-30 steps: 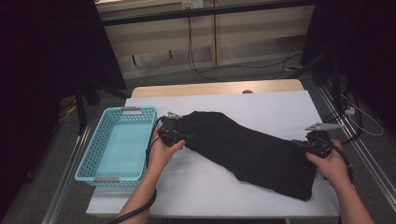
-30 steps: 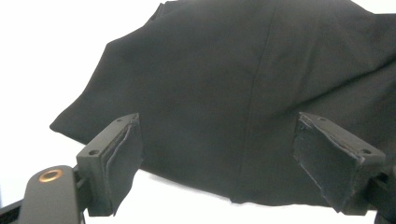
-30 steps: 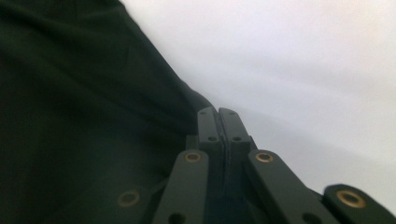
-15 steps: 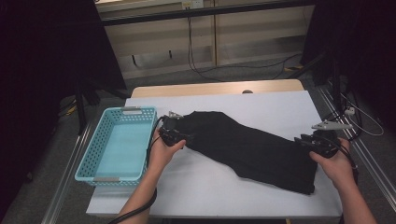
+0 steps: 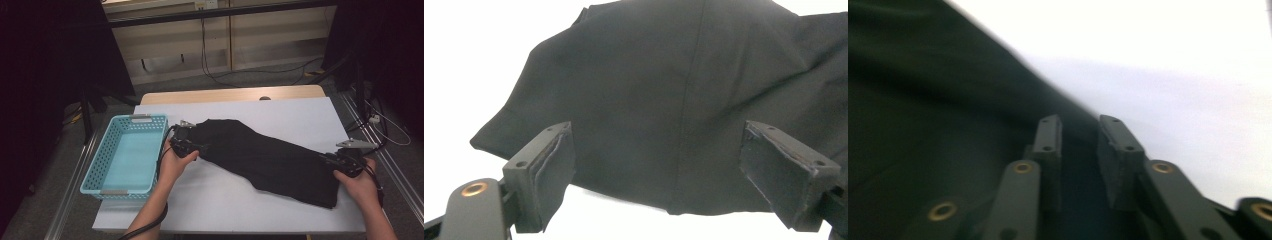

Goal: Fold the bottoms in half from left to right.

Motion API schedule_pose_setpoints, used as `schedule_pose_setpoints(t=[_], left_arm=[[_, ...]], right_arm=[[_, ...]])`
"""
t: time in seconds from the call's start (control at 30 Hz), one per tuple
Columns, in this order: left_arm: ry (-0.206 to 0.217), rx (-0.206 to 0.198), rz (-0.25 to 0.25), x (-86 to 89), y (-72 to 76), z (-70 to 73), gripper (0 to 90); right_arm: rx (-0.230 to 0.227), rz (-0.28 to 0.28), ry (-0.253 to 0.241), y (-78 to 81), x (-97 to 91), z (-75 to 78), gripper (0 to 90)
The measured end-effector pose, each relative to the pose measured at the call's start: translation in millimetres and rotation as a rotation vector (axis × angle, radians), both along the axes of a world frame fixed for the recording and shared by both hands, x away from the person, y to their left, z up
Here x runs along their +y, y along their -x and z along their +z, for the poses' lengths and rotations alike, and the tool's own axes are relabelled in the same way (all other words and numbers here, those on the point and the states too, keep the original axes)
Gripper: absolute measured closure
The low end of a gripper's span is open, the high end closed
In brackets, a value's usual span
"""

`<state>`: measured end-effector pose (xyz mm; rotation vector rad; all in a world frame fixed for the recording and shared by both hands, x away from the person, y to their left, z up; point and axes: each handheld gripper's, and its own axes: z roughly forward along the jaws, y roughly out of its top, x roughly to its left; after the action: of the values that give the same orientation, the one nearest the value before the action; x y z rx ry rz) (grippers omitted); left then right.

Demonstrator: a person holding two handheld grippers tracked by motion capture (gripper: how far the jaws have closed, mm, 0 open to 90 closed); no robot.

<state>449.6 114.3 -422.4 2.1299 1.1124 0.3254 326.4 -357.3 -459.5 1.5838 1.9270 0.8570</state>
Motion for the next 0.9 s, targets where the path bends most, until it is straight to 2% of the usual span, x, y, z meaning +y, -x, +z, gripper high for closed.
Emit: schedule_pose_setpoints(t=[0.03,0.1,0.17,0.23,0.4,0.5,0.53,0.57,0.6,0.7,0.9], left_arm=[[0.000,0.003,-0.004,-0.1,-0.2,0.5,14.9],[0.005,0.001,-0.004,-1.4,-0.1,0.7,14.6],[0.006,0.000,-0.001,-1.5,-0.6,1.0,14.3],[0.009,-0.002,0.004,-0.4,-1.7,1.1,13.8],[0.016,-0.001,0.013,5.8,-7.1,3.2,13.3],[0.011,-0.012,0.025,10.0,-12.7,7.0,13.5],[0.007,-0.028,0.032,10.2,-14.8,7.1,14.5],[-0.007,-0.028,0.033,10.0,-17.1,6.9,15.1],[-0.016,-0.022,0.030,10.3,-19.8,6.8,15.1],[0.001,-0.018,0.058,10.3,-27.5,6.8,15.5],[-0.026,0.010,0.120,10.2,-40.9,-0.6,15.7]], right_arm=[[-0.010,-0.021,-0.006,-1.3,-1.9,-1.1,66.1],[-0.015,-0.021,-0.039,-1.5,-2.2,-2.3,59.0],[-0.010,-0.001,-0.035,0.9,1.6,0.3,54.8],[-0.023,0.011,-0.032,5.1,5.1,4.2,49.0],[-0.052,0.012,-0.063,14.1,10.9,12.8,36.6],[-0.055,0.035,-0.082,17.1,17.2,15.6,33.9],[-0.060,0.047,-0.084,17.1,19.1,16.1,32.9],[-0.055,0.057,-0.084,16.9,21.2,16.8,31.6],[-0.053,0.066,-0.086,16.6,23.2,17.5,30.5],[-0.061,0.087,-0.091,16.5,27.7,19.5,28.2],[-0.070,0.122,-0.105,17.6,33.2,22.2,25.5]])
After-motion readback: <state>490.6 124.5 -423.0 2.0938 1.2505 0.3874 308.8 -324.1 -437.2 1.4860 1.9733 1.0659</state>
